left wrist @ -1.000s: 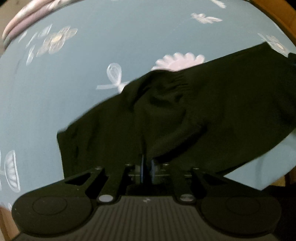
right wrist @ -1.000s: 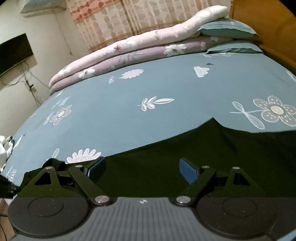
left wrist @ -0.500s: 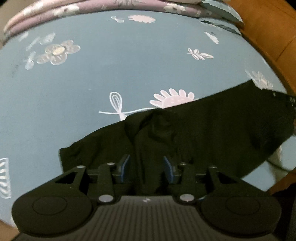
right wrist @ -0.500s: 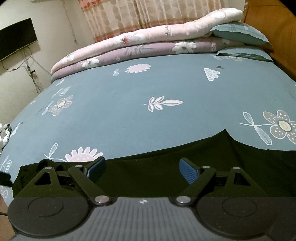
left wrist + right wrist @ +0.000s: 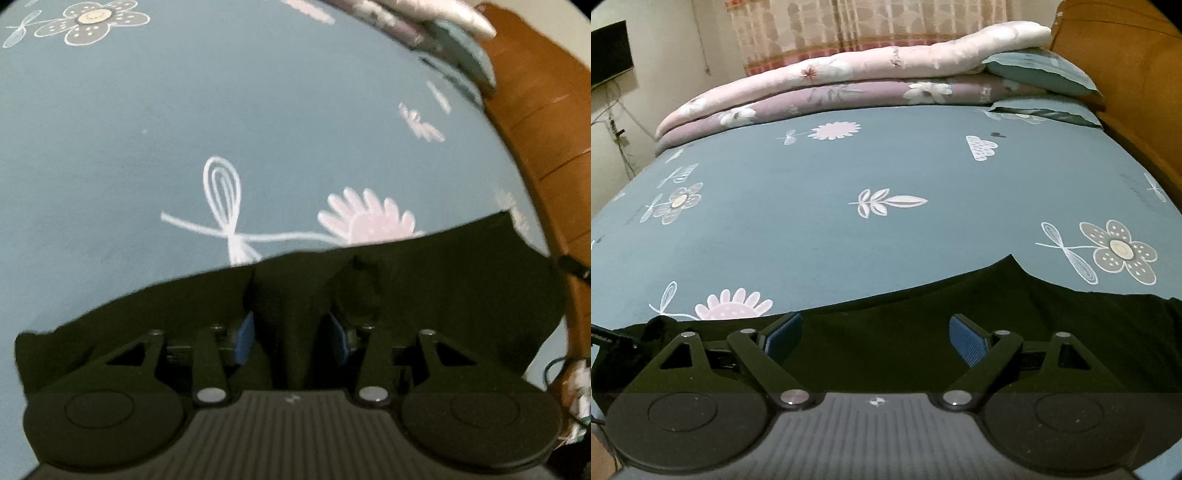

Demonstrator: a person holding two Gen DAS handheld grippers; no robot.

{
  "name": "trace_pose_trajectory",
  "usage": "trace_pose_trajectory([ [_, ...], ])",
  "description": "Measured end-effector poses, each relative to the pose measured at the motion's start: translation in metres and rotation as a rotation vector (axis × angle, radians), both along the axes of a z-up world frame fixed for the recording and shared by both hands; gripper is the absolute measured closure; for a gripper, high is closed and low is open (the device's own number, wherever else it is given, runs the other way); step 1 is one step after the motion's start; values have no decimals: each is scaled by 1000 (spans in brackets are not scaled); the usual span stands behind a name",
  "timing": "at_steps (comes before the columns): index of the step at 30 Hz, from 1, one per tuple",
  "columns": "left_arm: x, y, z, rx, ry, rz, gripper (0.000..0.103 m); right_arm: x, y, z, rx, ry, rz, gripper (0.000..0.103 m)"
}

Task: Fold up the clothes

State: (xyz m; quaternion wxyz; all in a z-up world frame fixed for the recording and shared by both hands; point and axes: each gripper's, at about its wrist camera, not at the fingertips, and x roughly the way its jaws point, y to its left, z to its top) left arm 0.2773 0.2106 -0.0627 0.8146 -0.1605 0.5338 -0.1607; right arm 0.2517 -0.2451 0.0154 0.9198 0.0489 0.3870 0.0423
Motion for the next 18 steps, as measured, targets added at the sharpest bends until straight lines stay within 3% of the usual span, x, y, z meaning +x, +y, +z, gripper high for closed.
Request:
trace_pose_trajectory([
  [1,0,2,1,-10,-11,0,66,1,2,0,-6,0,-1,13],
  [2,0,3,2,-20,-22,-1,84,2,5,1,-10,1,-2,13],
  [3,-2,5,4,-30,-37,-4,93,3,8,1,-13,2,-1,13],
  [12,-34,21,52,-96,-228,-14,97,21,34,-1,-28,15,43,13],
  [15,-39,25,54,-84,-238,-21,95,26,41,-1,-32,14,63,13],
  [16,-38,28,48,-62,-225,4,90,28,43,-1,-34,15,69,13],
  [18,-36,33,34,-13,-192,54,92,30,48,-2,-35,17,82,13],
])
